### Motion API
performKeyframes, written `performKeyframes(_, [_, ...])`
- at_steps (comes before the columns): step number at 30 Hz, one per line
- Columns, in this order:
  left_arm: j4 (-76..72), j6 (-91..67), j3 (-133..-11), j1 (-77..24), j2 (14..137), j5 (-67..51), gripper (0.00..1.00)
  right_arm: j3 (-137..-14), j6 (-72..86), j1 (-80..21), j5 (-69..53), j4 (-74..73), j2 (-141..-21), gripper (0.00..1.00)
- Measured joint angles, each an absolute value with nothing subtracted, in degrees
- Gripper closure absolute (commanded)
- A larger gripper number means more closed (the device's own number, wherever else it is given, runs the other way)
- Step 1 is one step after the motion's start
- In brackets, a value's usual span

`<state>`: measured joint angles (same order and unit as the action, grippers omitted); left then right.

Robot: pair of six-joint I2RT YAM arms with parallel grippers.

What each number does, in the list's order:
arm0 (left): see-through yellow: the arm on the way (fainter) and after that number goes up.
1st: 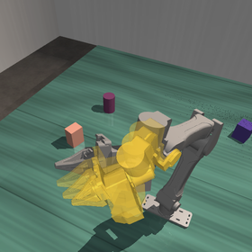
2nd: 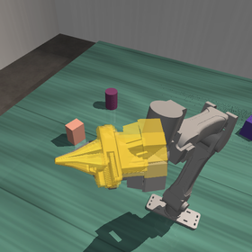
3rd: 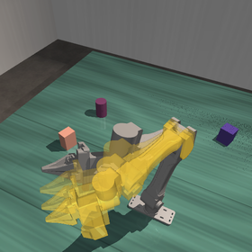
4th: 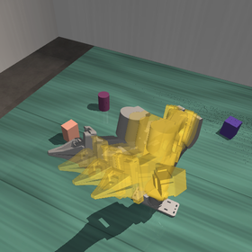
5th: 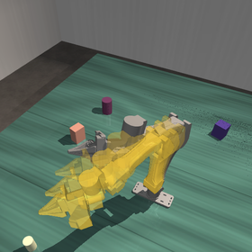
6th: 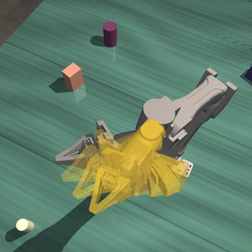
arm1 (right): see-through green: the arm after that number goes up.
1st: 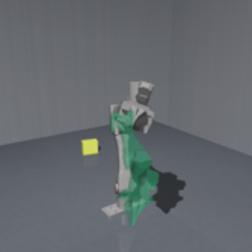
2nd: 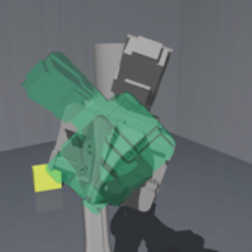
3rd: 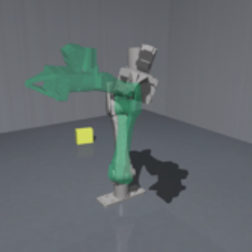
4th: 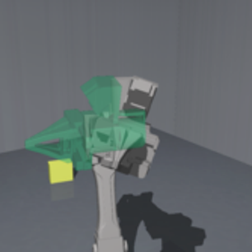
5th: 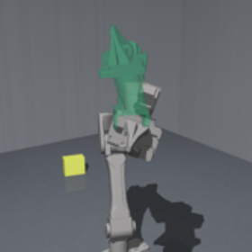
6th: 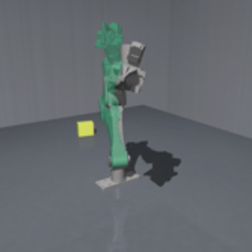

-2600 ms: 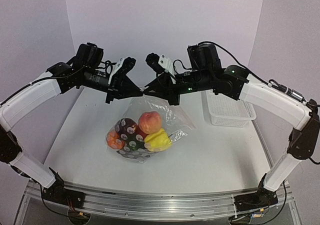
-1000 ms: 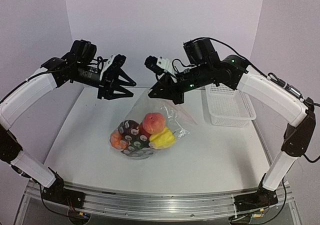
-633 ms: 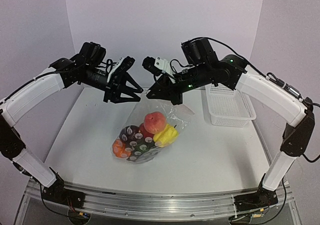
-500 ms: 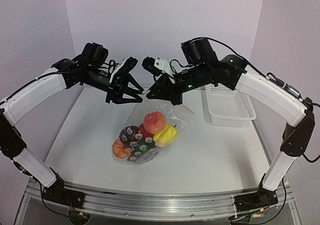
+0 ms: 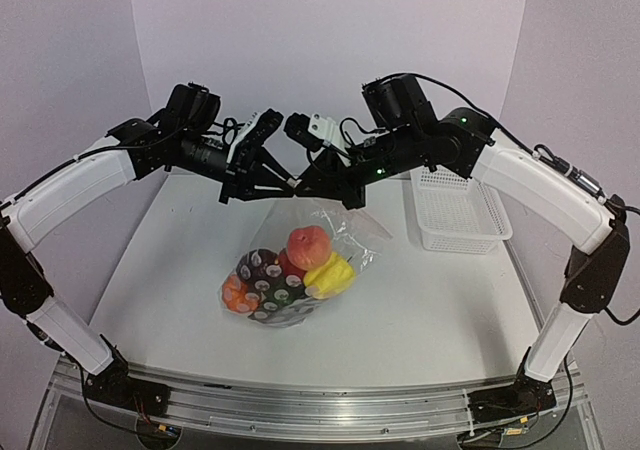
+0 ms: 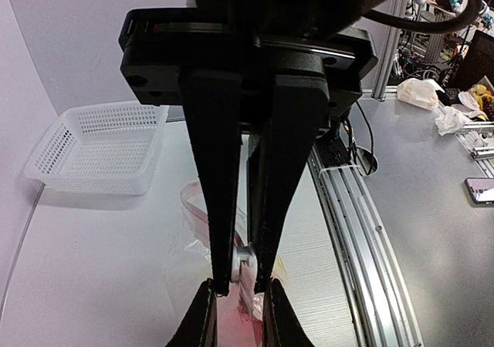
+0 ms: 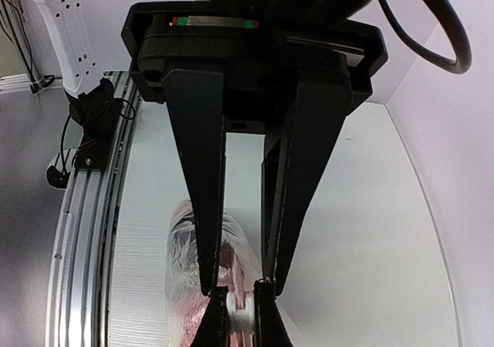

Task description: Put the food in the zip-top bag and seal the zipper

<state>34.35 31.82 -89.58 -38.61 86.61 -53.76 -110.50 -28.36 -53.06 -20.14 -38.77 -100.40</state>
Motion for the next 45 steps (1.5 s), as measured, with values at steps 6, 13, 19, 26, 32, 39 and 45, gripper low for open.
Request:
performKeyframes(6, [34.80,34.25,-89.72,-38.68,86.61,-53.19,1.00,-110.49,-29.00,-53.10,-19.50,-38.92,-100.40,1.00])
performKeyframes(13, [36.36,36.23,-90.00,-38.97,86.59,-50.28,1.00,-108.36,-29.72,-52.44,-19.41,-37.21,-100.14,1.00])
performKeyframes(19, [36.68,36.05,-90.02,-39.01,86.59,-50.30,1.00,-108.29,-29.56,-52.30,-20.34,-37.10,-100.14,1.00])
performKeyframes(26, [38.09,36.01,-91.13,-38.55,87.20,-51.32,0.83,-108.18,-29.56,-52.21,-20.66,-36.85,-100.14,1.00])
performKeyframes(32, [35.10,34.12,-88.60,-37.86,86.71,-52.77,0.57,-108.18,-28.20,-52.16,-21.69,-36.95,-100.14,1.00])
performKeyframes(39, [32.65,31.08,-87.59,-37.29,86.67,-52.83,0.75,-108.18,-26.71,-52.16,-22.62,-36.88,-100.14,1.00])
performKeyframes(45, [32.65,30.70,-87.43,-37.34,86.67,-53.98,1.00,-108.11,-26.23,-51.95,-22.56,-36.65,-100.14,1.00])
